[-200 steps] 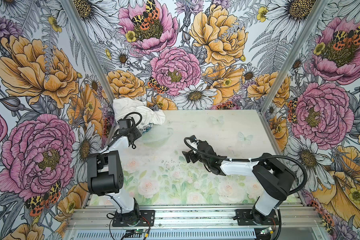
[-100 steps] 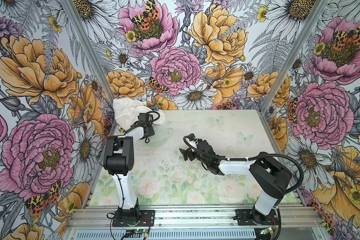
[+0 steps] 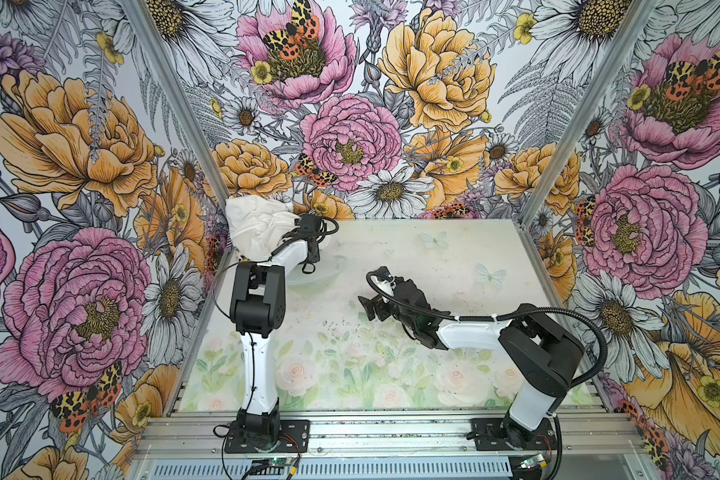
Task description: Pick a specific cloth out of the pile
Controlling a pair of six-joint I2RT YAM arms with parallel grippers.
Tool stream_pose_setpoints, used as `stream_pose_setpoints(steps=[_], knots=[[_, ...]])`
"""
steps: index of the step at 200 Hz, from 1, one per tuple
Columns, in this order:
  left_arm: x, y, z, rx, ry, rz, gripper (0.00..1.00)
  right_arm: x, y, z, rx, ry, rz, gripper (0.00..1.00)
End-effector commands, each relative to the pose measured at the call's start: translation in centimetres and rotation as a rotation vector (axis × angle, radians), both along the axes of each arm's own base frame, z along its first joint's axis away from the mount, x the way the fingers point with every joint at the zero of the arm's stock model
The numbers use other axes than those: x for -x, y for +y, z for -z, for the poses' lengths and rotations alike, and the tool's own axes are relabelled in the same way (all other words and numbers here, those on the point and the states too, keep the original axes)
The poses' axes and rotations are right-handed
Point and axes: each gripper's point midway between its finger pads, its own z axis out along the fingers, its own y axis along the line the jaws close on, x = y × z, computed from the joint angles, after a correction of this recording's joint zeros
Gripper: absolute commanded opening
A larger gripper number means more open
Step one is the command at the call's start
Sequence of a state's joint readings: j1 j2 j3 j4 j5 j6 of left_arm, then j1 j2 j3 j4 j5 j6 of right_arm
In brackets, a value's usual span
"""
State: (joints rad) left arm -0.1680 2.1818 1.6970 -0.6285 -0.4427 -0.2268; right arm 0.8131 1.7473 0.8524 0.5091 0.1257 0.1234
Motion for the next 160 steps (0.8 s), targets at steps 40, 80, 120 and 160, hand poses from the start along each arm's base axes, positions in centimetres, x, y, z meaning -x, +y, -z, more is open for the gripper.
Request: stream_pose_setpoints(steps=[40,80,120,160], knots=[[-0.2,0.8,0.5,-0.117,0.063,0.029,0.49,-0.3,0.5,-2.4,-0.028,-0.053,-0.009,1.00],[-0.9,1.1,1.9,-0.167,0.105,0.053,0.49,-0.3,0.4,-2.6,-0.026,-0.059,-0.007,0.99],[-1.5,1.3,2.6,-0.199,0.119,0.064,0.44,-0.3,0.4,-2.6,-0.023,-0.062,-0.010,0.99],[-1.4,1.4,2.4,-0.225,0.120,0.064,0.24,-0.3,0.5,-2.4,-0.018,-0.059,-0.013,1.00]])
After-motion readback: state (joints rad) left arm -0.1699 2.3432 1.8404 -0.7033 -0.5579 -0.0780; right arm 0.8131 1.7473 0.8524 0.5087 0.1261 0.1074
